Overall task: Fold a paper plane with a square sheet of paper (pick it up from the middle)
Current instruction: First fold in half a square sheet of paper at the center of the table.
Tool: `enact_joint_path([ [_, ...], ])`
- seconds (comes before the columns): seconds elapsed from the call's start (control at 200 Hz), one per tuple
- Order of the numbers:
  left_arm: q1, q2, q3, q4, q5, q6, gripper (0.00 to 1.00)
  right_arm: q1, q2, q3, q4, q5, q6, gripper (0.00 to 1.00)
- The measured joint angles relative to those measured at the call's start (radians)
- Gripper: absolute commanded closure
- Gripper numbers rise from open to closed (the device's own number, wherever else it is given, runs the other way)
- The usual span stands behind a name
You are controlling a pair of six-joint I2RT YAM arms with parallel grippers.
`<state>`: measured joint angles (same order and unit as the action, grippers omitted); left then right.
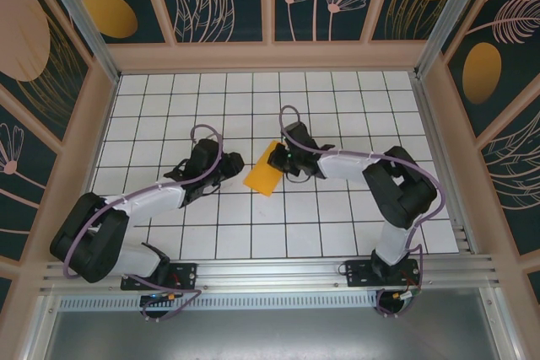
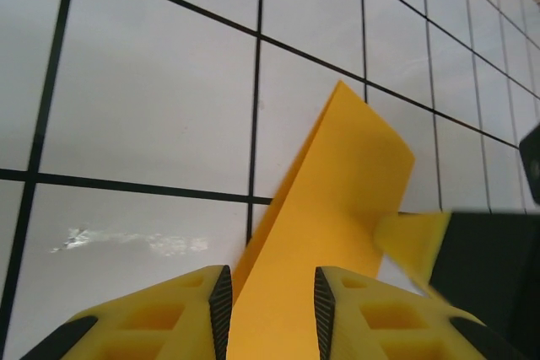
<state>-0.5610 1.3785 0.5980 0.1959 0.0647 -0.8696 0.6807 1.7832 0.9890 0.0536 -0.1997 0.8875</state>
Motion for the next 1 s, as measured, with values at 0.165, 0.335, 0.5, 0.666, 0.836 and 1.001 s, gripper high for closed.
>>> enact_joint_path([
  [0.165, -0.009, 0.0, 0.001, 0.011, 0.041, 0.001, 0.67, -0.06, 0.043, 0.058, -0.026, 0.019, -0.074, 0.94],
  [0.335, -0.049, 0.023, 0.031, 0.01, 0.072, 0.003, 0.67, -0.103, 0.11, 0.058, -0.064, 0.02, -0.115, 0.94],
  [0.5, -0.097, 0.058, 0.072, 0.011, 0.093, 0.003, 0.67, -0.123, 0.12, 0.06, -0.066, 0.017, -0.124, 0.94],
  [0.666, -0.139, 0.095, 0.089, 0.022, 0.108, 0.0, 0.68, -0.149, 0.1, 0.023, -0.041, 0.024, -0.113, 0.94],
  [0.836, -0.182, 0.128, 0.106, 0.036, 0.114, -0.002, 0.7, -0.17, 0.005, -0.095, -0.019, 0.052, -0.07, 0.94],
  [1.001, -0.216, 0.182, 0.144, 0.05, 0.123, -0.009, 0.77, -0.173, -0.109, -0.209, 0.06, 0.028, -0.071, 0.94],
])
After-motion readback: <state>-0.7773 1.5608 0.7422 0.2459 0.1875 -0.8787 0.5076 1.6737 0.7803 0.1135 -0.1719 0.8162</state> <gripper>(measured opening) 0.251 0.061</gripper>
